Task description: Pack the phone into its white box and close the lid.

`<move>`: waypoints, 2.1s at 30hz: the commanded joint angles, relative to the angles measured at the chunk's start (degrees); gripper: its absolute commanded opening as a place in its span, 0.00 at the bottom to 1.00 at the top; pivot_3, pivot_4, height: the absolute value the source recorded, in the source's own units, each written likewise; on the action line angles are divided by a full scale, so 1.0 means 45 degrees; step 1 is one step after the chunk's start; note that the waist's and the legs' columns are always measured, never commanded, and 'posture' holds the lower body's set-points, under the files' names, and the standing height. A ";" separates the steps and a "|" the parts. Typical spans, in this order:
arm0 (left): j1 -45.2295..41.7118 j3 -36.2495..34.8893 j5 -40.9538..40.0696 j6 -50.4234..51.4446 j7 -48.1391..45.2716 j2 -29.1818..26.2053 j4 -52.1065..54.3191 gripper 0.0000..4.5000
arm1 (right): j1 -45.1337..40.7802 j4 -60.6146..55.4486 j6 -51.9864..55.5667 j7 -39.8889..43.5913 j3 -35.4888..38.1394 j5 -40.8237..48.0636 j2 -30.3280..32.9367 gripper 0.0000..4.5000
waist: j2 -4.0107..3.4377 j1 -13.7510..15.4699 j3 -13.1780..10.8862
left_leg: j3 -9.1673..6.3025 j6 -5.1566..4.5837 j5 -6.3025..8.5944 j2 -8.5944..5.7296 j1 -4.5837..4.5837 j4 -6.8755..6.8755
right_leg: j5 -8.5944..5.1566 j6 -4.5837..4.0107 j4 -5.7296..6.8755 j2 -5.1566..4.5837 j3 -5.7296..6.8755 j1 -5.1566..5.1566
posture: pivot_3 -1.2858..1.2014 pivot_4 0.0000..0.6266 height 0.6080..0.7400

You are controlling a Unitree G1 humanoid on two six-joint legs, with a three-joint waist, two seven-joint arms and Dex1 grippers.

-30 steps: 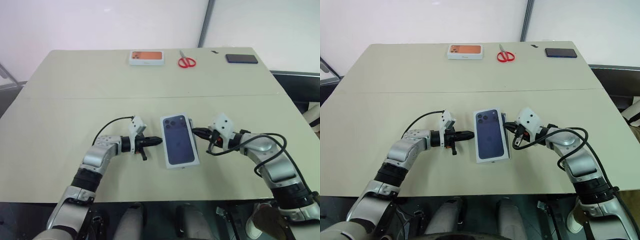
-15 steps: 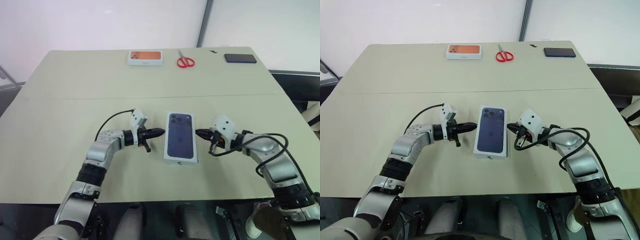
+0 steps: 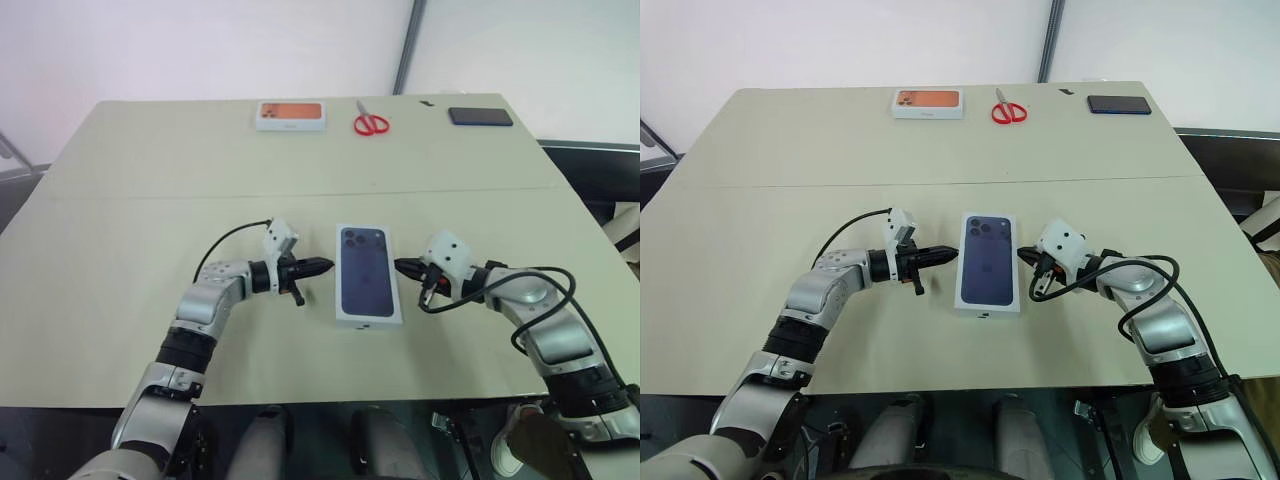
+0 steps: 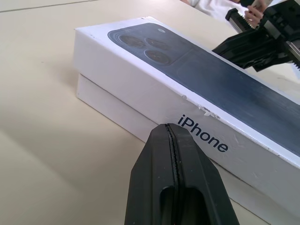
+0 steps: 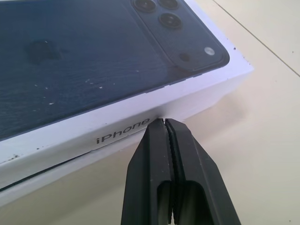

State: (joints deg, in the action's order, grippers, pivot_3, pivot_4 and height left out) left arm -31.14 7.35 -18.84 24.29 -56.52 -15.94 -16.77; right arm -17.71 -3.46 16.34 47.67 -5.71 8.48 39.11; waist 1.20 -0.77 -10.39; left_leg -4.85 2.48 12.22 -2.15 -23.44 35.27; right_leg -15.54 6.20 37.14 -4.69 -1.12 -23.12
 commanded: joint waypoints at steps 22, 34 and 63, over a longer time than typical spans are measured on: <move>0.0094 -0.0602 -0.0254 -0.0318 0.0142 -0.0448 0.0421 0.00 | -0.0293 -0.0232 -0.0002 0.0188 0.0385 -0.0262 -0.0126 0.01 | 0.0000 -0.0010 0.0000 | 0.0001 0.0001 0.0000 0.0000 0.0005 0.0001 | 0.0001 0.0000 0.0007 0.0001 -0.0001 0.0000 | 0.52 0.24 1.00; -0.1925 -0.1256 -0.0709 -0.0487 0.0606 0.0637 -0.0526 0.00 | -0.1643 -0.0009 0.0447 0.0298 0.0793 0.0912 -0.1053 0.01 | 0.0002 0.0011 0.0000 | 0.0000 0.0004 -0.0002 -0.0004 0.0003 0.0007 | 0.0002 0.0002 0.0008 0.0000 0.0003 0.0005 | 0.52 0.24 1.00; -0.1031 -0.0667 0.0319 -0.0532 0.0471 -0.0245 -0.0933 0.12 | -0.0946 -0.0358 0.1687 0.1236 0.0570 0.1402 -0.0642 0.13 | 0.0013 -0.0017 0.0023 | -0.0003 0.0000 0.0006 0.0003 0.0171 -0.0013 | -0.0008 0.0009 -0.0009 0.0003 -0.0005 0.0167 | 0.52 0.24 1.00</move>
State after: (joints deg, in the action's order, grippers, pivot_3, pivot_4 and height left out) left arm -36.04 6.22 -16.06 22.22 -54.04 -16.28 -23.39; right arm -20.89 -4.33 23.74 52.40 -5.51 12.54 35.85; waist 1.26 -0.84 -10.28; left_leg -4.86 2.48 12.25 -2.13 -22.72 35.22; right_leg -15.58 6.24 37.10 -4.68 -1.14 -22.42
